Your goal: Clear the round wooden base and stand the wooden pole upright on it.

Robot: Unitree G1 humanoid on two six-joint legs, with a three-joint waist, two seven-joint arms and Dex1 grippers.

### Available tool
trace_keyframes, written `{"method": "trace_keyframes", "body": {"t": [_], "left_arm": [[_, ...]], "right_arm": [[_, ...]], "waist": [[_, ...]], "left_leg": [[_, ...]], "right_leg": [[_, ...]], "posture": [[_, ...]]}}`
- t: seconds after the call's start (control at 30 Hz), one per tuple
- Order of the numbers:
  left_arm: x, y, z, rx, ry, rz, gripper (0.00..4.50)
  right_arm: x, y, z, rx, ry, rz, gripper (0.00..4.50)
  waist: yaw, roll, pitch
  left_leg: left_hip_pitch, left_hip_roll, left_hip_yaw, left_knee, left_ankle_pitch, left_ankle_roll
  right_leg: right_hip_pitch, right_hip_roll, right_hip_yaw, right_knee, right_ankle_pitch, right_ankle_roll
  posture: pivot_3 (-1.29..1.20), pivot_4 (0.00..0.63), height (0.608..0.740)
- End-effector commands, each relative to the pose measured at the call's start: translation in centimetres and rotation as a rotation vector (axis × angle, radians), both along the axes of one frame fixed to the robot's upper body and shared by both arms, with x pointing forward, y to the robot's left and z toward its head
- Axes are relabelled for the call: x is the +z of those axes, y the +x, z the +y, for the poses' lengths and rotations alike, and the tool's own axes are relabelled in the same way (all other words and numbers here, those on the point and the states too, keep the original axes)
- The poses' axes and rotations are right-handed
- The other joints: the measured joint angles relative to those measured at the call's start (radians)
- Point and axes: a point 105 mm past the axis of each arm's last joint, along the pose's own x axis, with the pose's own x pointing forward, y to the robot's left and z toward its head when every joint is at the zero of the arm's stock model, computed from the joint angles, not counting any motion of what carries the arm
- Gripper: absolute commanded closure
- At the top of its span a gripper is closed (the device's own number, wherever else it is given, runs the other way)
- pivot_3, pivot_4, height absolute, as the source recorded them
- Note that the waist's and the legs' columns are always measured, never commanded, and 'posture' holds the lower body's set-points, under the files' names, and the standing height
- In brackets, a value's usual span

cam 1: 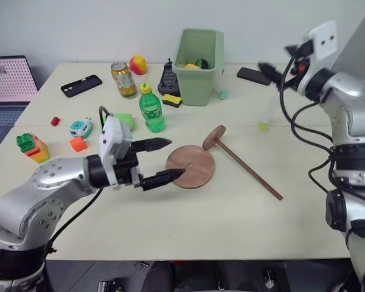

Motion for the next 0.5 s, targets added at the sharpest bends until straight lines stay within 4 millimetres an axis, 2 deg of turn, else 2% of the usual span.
{"method": "trace_keyframes", "body": {"t": [0.03,0.17,0.27,0.4,0.5], "left_arm": [[0.7,-1.3,-0.6,-0.043,-0.012,-0.057,0.0],[0.3,-1.5,-0.9,-0.042,-0.021,-0.054,0.0],[-0.1,-2.0,-1.0,-0.029,-0.037,-0.041,0.0],[-0.4,-2.6,-1.7,-0.028,-0.045,-0.038,0.0],[-0.4,-3.1,-2.2,-0.02,-0.063,-0.037,0.0]], "right_arm": [[-1.0,-2.1,1.7,0.075,-0.047,0.246,0.05],[-2.9,-2.6,2.0,0.112,-0.095,0.446,0.05],[-4.3,-2.0,2.5,0.059,-0.091,0.593,0.05],[-5.8,-1.6,2.9,0.038,-0.13,0.69,0.05],[-7.8,-1.5,2.9,0.017,-0.179,0.757,0.05]], "waist": [[0.004,0.0,0.0],[0.02,0.0,0.001],[0.02,0.0,0.001],[0.02,0.0,0.001],[0.02,0.0,0.001]], "left_leg": [[0.0,0.0,0.0,0.0,0.0,0.0],[-0.001,-0.001,-0.001,0.0,0.0,0.0],[-0.001,-0.002,0.0,0.0,0.0,0.0],[0.0,-0.001,0.0,0.0,0.0,0.001],[-0.001,-0.001,0.0,0.0,0.0,0.001]], "right_leg": [[0.0,0.0,0.0,0.0,0.0,0.0],[0.0,-0.001,-0.001,-0.001,0.0,0.0],[0.0,-0.001,-0.001,-0.002,0.0,0.0],[0.0,-0.001,0.0,-0.001,0.0,0.0],[0.0,-0.001,-0.001,-0.001,0.0,0.0]], "posture": [[0.0,0.15,0.74],[0.0,0.15,0.74],[0.0,0.15,0.74],[0.0,0.15,0.74],[0.0,0.15,0.74]]}}
